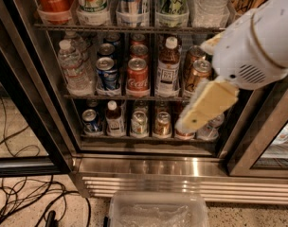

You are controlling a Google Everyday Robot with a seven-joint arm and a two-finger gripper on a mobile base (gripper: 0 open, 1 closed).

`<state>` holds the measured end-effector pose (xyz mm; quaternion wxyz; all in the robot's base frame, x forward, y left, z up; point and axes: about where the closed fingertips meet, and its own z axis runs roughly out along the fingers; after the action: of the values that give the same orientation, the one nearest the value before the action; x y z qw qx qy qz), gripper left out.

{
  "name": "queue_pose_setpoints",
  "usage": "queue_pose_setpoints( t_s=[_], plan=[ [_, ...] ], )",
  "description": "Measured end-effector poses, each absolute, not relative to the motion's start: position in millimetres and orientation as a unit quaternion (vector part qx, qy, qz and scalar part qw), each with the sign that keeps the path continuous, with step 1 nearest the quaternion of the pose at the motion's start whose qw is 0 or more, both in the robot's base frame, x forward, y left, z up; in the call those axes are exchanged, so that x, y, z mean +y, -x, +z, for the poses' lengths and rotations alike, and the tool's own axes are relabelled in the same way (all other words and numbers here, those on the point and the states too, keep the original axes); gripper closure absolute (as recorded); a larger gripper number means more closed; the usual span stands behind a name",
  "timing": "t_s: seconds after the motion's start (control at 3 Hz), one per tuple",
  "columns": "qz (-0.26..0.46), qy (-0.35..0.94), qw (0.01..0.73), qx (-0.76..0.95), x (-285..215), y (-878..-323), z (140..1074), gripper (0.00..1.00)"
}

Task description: Pick 7up can from top shelf of fridge

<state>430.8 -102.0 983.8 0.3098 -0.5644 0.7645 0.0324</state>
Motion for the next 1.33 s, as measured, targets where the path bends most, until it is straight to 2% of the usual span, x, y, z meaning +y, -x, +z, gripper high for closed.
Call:
queue_pose_setpoints(
  t_s=[0.67, 1.0, 1.33],
  plan=[
    [0.078, 0.512, 0.43, 0.74, 10, -438, 1016, 0.0],
    [0.081, 0.502, 0.485, 0.712, 46, -445, 1052, 0.0],
    [0.081, 0.502, 0.485, 0.711, 46, -445, 1052, 0.0]
  ],
)
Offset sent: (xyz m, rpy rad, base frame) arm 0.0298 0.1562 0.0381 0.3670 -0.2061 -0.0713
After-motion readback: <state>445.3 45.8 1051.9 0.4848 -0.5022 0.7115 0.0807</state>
